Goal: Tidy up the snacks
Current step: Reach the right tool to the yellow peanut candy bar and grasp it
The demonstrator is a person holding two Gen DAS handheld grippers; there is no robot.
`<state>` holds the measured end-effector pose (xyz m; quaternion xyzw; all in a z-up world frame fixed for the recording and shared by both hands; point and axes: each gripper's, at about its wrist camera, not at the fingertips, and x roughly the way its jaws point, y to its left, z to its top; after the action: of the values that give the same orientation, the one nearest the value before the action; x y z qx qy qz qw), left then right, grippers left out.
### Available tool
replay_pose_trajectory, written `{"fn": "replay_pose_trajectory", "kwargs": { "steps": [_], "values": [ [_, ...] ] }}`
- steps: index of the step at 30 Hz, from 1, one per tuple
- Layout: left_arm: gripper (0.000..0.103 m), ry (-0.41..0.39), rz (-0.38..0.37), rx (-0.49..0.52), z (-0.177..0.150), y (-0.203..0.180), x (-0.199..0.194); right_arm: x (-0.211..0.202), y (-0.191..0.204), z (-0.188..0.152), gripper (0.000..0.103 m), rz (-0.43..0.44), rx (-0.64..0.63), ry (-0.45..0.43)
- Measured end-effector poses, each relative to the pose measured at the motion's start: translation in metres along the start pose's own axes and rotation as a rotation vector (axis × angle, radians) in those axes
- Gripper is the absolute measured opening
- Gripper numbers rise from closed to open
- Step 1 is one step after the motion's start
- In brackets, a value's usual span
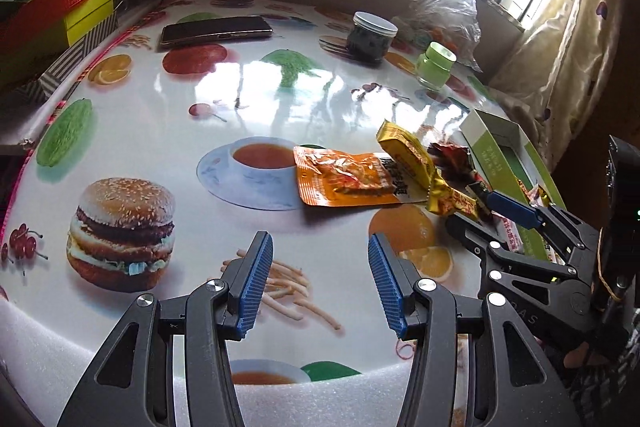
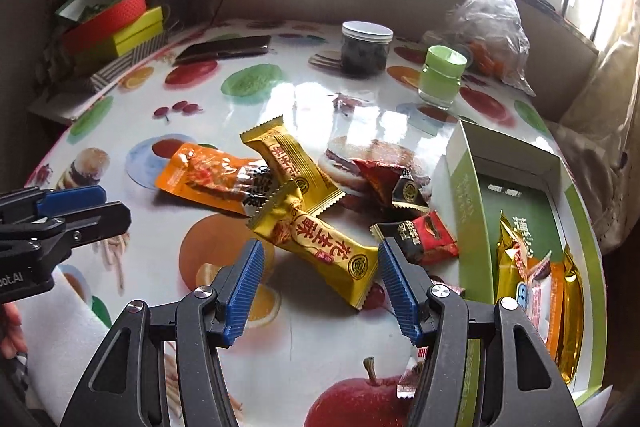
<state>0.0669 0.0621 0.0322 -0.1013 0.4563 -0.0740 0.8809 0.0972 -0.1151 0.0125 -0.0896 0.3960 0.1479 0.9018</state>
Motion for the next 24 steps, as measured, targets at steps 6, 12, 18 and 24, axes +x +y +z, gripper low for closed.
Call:
{"fn": "replay_pose_trajectory", "kwargs": {
  "steps": [6,12,18,24],
  "values": [
    [0.051,0.005,0.022,-0.013,0.006,0.011,0.004,0.019,0.001,0.007,0.059,0.01,-0.054,0.047],
    [0.051,0.012,0.024,-0.016,0.012,0.011,0.01,0.023,-0.005,0.003,0.051,0.066,0.006,0.066],
    [0.051,0.017,0.013,-0.008,0.005,0.004,0.007,0.017,0.001,-0.002,0.024,0.045,0.024,0.058],
    [0.051,0.014,0.01,-0.006,-0.001,0.001,0.001,0.005,0.01,-0.015,0.022,0.083,0.038,0.059]
  ]
}}
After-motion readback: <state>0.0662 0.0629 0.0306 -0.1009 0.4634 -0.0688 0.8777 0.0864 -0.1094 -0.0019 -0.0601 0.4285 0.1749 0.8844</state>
